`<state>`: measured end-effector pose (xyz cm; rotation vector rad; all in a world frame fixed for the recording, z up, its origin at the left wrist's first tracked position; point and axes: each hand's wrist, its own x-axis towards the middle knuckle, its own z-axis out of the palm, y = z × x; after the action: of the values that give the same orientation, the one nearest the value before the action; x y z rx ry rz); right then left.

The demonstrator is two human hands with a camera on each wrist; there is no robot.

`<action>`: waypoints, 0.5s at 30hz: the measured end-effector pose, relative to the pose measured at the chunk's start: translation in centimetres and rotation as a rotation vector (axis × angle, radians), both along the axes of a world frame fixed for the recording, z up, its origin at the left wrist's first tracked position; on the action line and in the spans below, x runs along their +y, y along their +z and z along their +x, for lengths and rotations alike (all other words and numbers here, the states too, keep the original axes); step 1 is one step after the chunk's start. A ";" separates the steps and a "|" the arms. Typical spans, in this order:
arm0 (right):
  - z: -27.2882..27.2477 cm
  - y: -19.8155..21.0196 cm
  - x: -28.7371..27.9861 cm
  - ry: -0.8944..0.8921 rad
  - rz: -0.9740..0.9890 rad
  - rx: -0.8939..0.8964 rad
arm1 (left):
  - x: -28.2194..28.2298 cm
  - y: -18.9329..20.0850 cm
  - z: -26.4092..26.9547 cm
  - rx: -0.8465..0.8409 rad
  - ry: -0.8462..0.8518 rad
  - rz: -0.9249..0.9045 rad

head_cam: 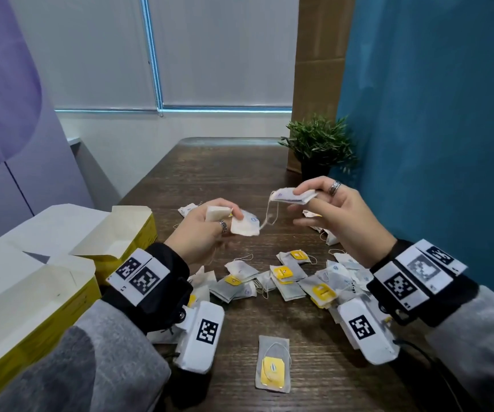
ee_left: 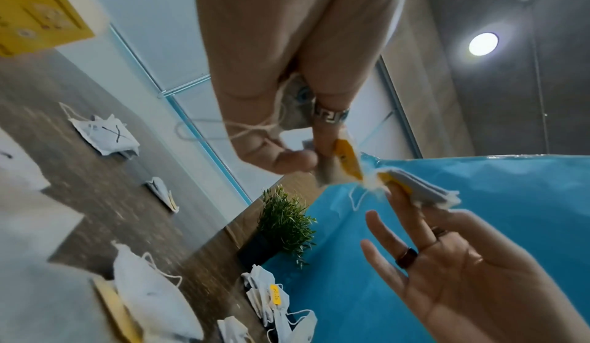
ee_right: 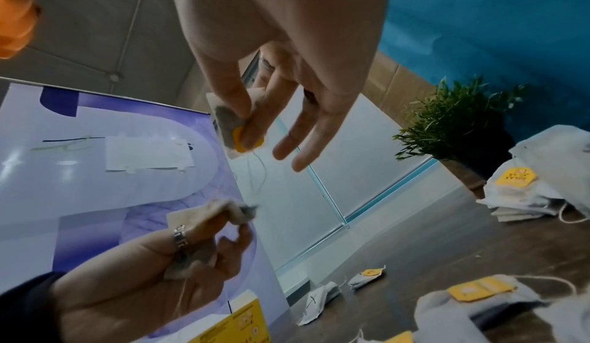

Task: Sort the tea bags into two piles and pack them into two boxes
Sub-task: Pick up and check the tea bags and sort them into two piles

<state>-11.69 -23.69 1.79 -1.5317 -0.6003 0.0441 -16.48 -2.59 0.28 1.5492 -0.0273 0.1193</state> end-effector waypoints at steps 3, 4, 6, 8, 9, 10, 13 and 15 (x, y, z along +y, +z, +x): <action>-0.2 0.5 -0.4 0.038 0.076 0.067 | -0.2 0.3 -0.2 -0.052 0.030 0.041; -0.3 0.6 -0.4 0.030 0.099 0.077 | -0.3 0.4 -0.2 -0.060 0.055 0.053; -0.4 0.6 -0.3 -0.019 0.114 0.070 | -0.4 0.6 -0.1 -0.072 0.095 0.058; -0.5 0.4 -0.1 -0.039 0.102 0.050 | -0.4 0.7 0.0 -0.069 0.118 0.041; -0.5 0.2 0.0 -0.034 0.097 0.045 | -0.4 0.7 0.0 -0.067 0.124 0.038; -0.5 0.1 0.1 -0.027 0.095 0.047 | -0.4 0.7 -0.1 -0.065 0.125 0.041; -0.5 0.0 0.2 -0.014 0.115 0.095 | -0.6 0.4 -0.2 -0.049 0.108 0.035; -0.6 0.0 0.4 0.008 0.120 0.139 | -0.8 0.1 -0.2 -0.019 0.087 0.000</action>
<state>-12.32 -23.30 1.79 -1.3971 -0.4896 0.1174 -16.64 -3.37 0.40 1.5497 0.0249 0.2032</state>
